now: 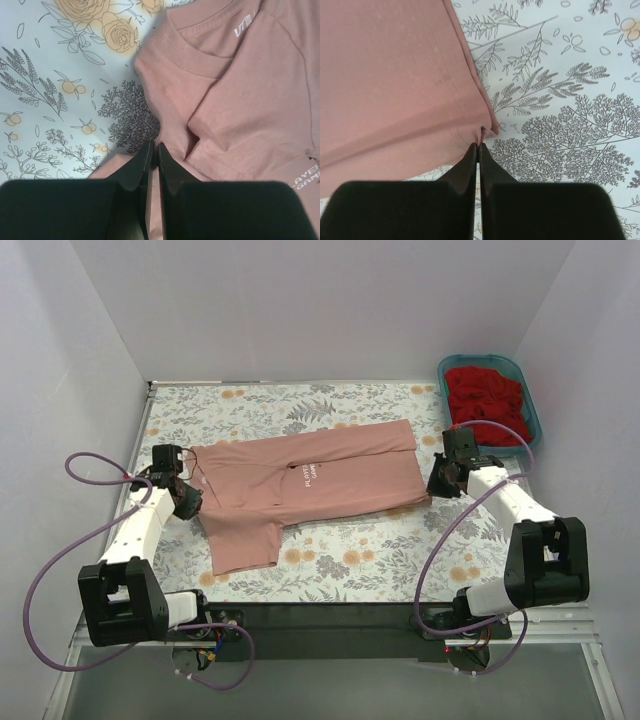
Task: Fold and stack the t-shirts
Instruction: Fold the tshirt
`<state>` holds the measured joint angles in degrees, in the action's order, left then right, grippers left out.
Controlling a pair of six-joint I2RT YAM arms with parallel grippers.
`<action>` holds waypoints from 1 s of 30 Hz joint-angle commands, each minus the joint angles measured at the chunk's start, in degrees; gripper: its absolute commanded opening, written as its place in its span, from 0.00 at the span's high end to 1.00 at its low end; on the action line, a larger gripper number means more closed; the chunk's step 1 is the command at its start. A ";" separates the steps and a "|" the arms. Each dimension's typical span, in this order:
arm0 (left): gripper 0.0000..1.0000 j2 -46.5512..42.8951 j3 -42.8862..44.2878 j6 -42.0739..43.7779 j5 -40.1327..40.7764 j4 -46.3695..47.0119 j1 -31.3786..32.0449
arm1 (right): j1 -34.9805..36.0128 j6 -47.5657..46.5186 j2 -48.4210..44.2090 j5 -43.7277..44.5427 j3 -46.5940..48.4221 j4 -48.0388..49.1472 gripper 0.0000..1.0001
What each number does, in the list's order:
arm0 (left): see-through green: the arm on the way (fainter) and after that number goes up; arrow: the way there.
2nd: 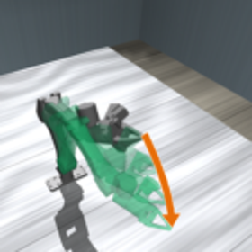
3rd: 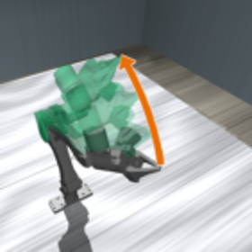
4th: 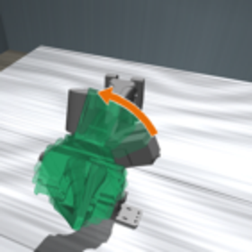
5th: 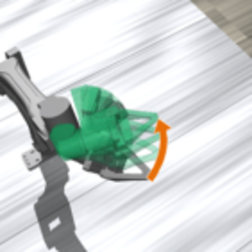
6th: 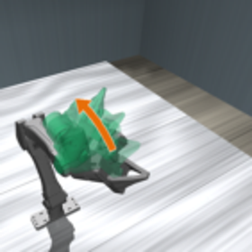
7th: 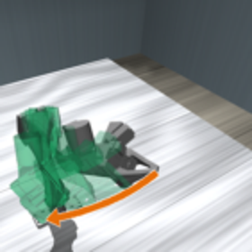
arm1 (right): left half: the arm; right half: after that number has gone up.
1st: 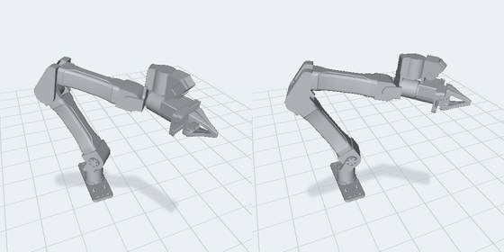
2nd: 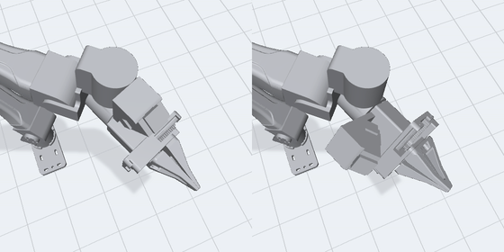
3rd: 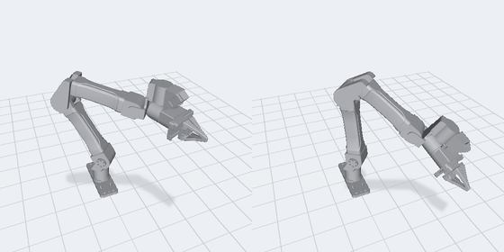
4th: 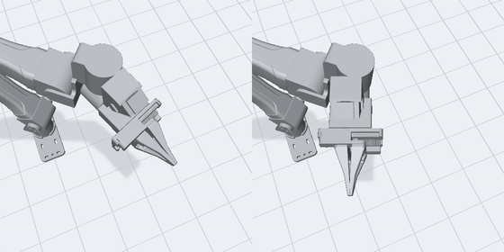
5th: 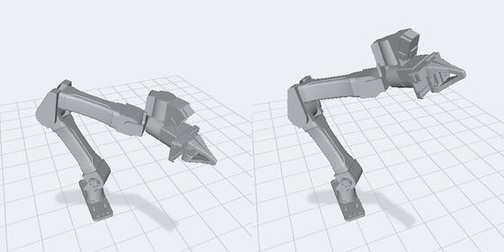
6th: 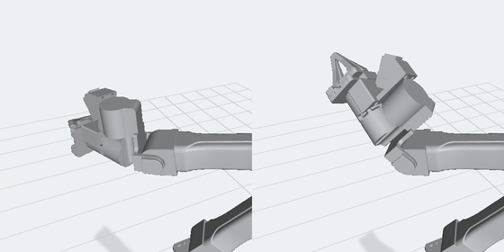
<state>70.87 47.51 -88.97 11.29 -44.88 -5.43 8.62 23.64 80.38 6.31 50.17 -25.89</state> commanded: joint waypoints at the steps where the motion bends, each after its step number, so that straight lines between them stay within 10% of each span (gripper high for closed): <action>1: 1.00 1.37 3.81 1.60 -0.82 -0.47 -1.33 | -0.45 -1.40 1.79 1.25 5.45 -1.27 0.99; 30: 1.00 19.83 14.90 3.54 -4.87 6.91 -3.36 | -1.33 -2.55 21.04 0.64 25.67 -2.50 0.99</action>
<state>90.37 60.42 -86.06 6.94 -39.81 -8.21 7.92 21.87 100.01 5.85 72.99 -28.60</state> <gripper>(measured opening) 0.042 0.022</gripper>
